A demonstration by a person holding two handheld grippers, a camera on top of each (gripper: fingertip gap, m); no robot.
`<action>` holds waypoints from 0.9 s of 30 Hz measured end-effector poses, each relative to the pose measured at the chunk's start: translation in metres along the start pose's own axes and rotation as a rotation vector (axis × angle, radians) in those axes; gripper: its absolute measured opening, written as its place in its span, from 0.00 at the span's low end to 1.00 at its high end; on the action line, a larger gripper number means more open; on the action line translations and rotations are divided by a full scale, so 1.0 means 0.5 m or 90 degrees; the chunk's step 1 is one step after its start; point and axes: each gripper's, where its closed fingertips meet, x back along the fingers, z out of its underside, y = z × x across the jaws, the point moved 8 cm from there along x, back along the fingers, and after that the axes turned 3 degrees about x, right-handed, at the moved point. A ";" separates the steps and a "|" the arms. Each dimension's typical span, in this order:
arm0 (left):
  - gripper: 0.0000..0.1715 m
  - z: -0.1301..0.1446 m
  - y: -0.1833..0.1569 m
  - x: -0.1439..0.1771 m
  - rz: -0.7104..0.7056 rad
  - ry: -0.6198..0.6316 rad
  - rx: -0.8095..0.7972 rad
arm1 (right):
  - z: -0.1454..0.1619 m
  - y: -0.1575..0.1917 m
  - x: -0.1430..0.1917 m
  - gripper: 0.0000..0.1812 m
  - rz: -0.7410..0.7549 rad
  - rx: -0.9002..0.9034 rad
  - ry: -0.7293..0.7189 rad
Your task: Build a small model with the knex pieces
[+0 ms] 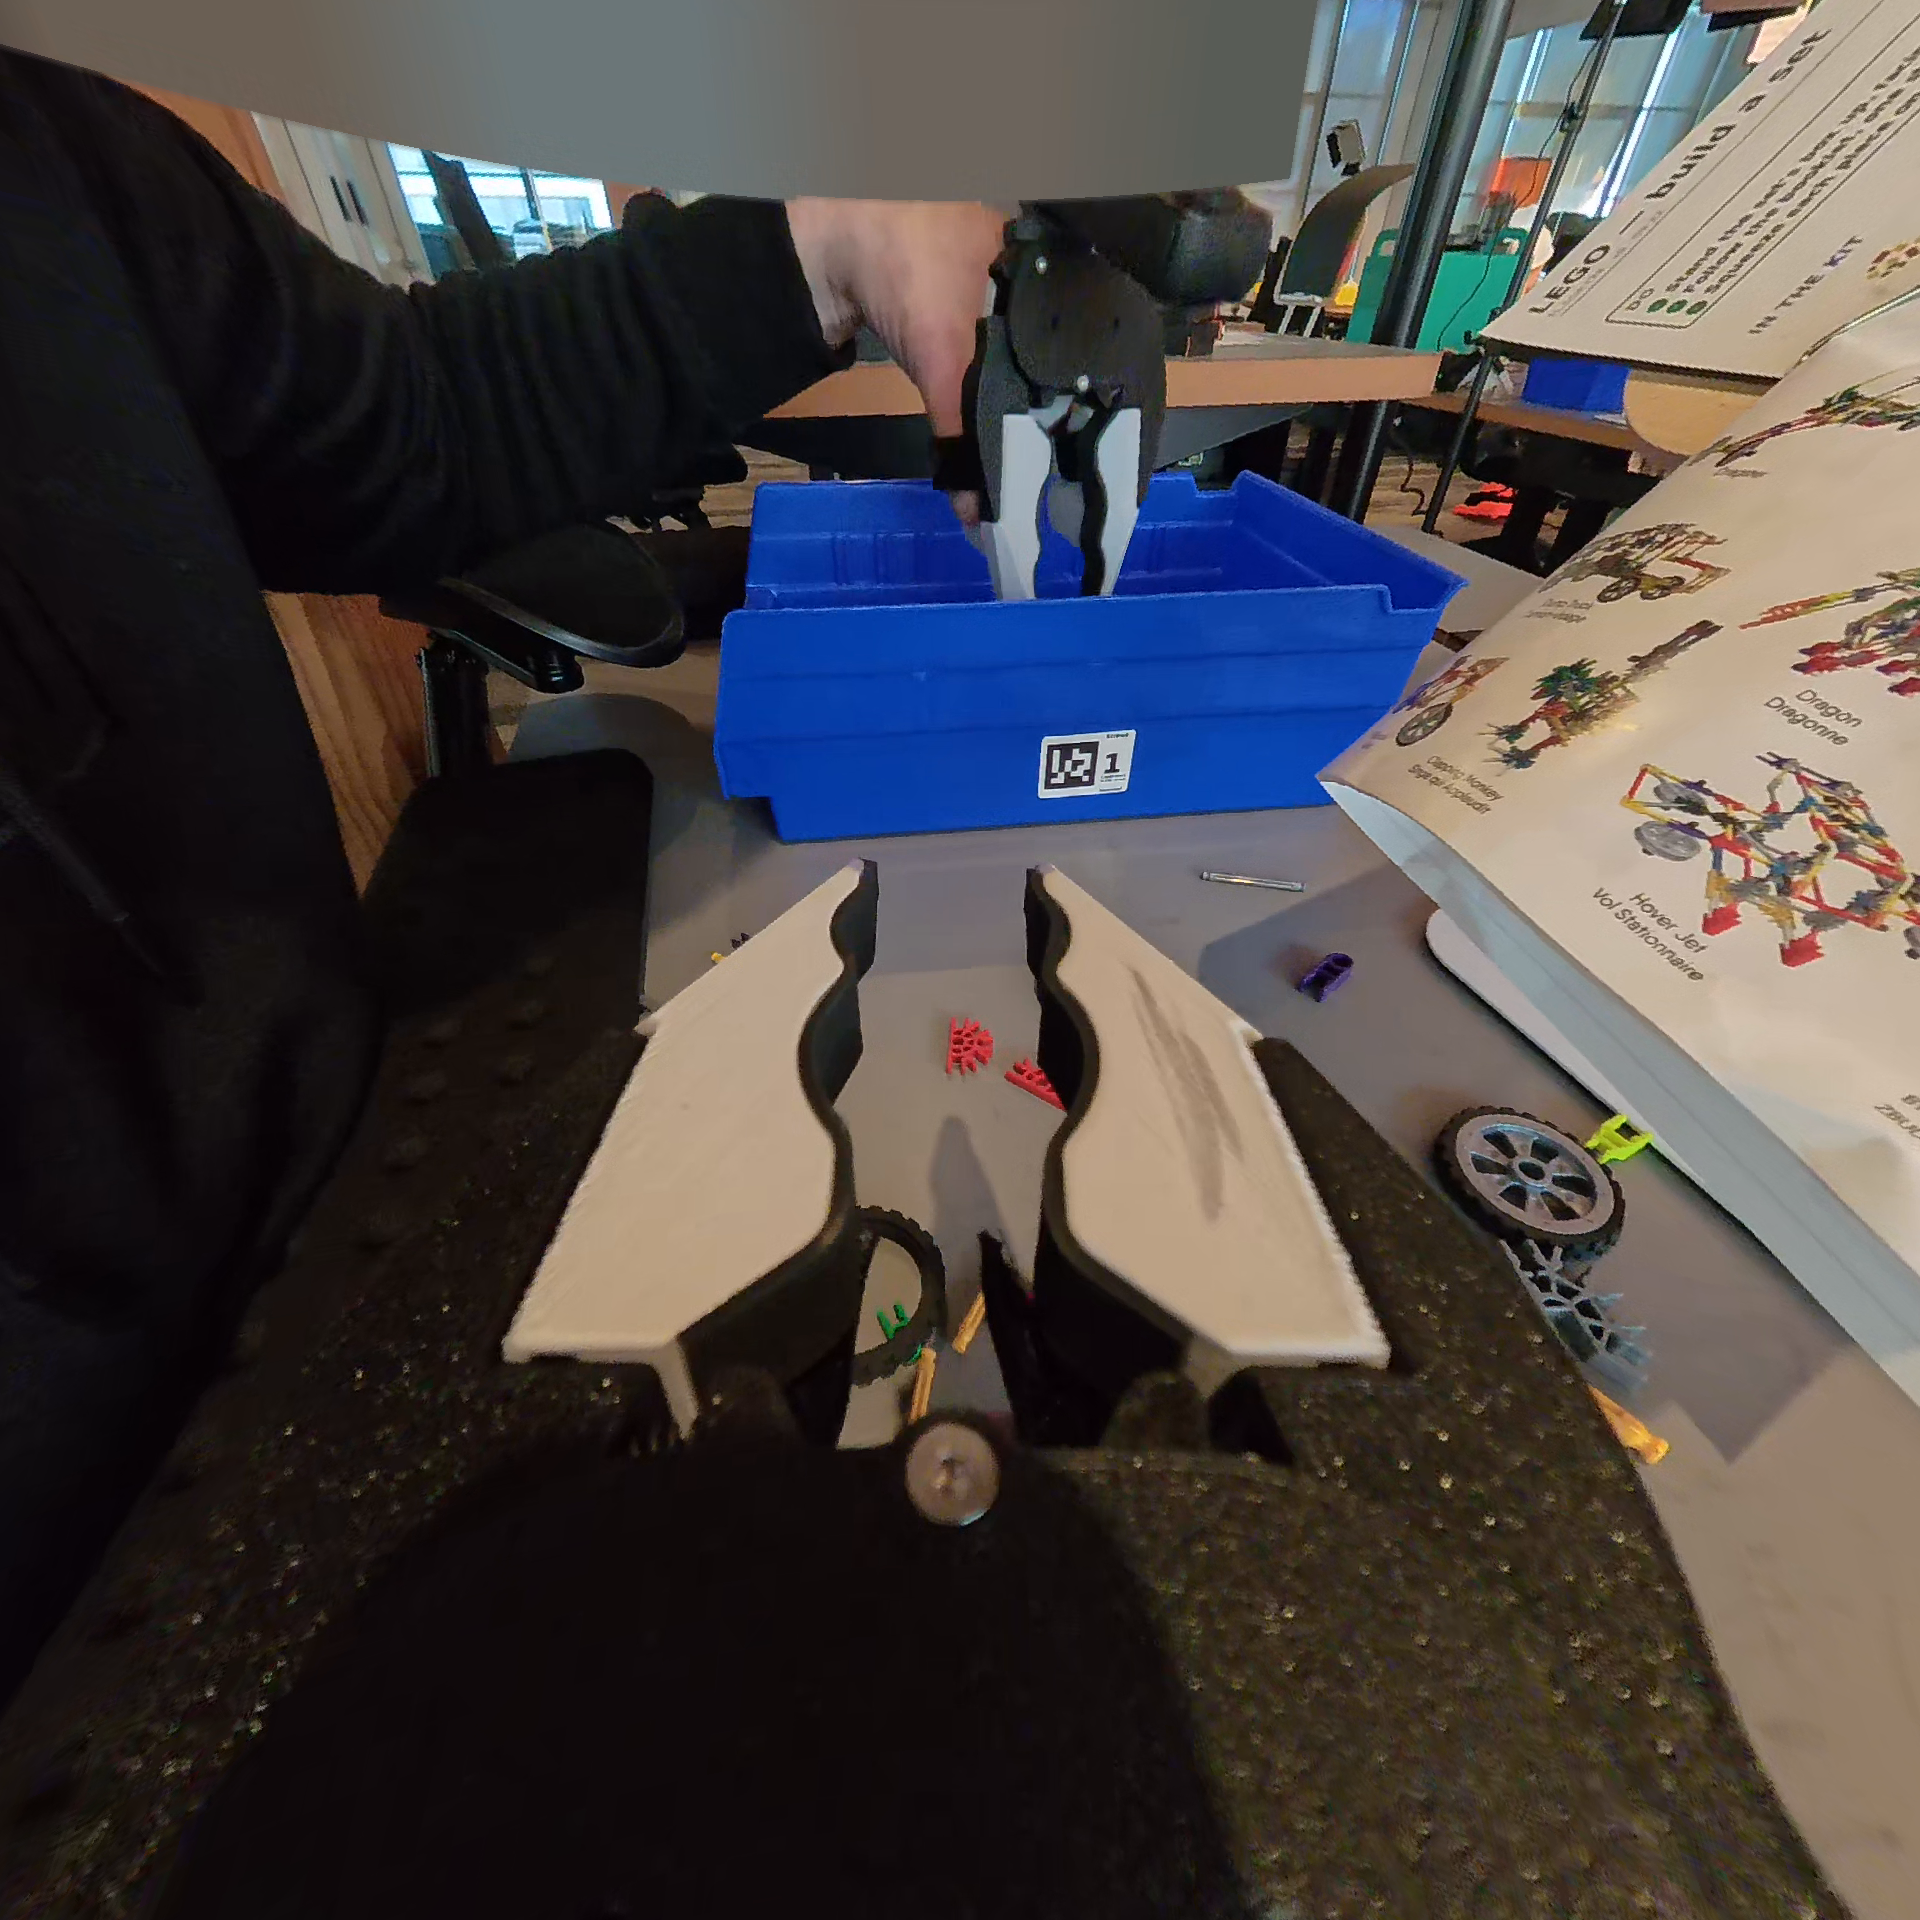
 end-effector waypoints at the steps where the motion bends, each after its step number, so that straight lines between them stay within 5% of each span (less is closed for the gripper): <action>1: 0.23 -0.003 -0.005 -0.007 0.005 0.013 -0.013 | 0.000 0.000 0.000 0.15 0.000 0.000 0.001; 8: 0.27 -0.004 -0.048 -0.052 0.078 0.092 -0.056 | 0.002 -0.001 0.001 0.15 0.002 0.004 0.005; 13: 0.05 -0.007 -0.035 -0.054 0.056 0.091 -0.064 | 0.004 -0.002 0.001 0.15 0.002 0.003 0.009; 16: 0.02 -0.009 -0.028 -0.051 0.039 0.086 -0.068 | 0.005 -0.003 0.001 0.15 0.004 0.005 0.011; 21: 0.10 -0.022 0.000 -0.020 -0.070 0.028 -0.032 | 0.006 -0.005 0.001 0.15 0.008 0.004 0.012; 27: 0.10 -0.041 -0.116 0.023 0.053 -0.102 -0.094 | 0.006 -0.007 0.002 0.15 0.008 0.002 0.012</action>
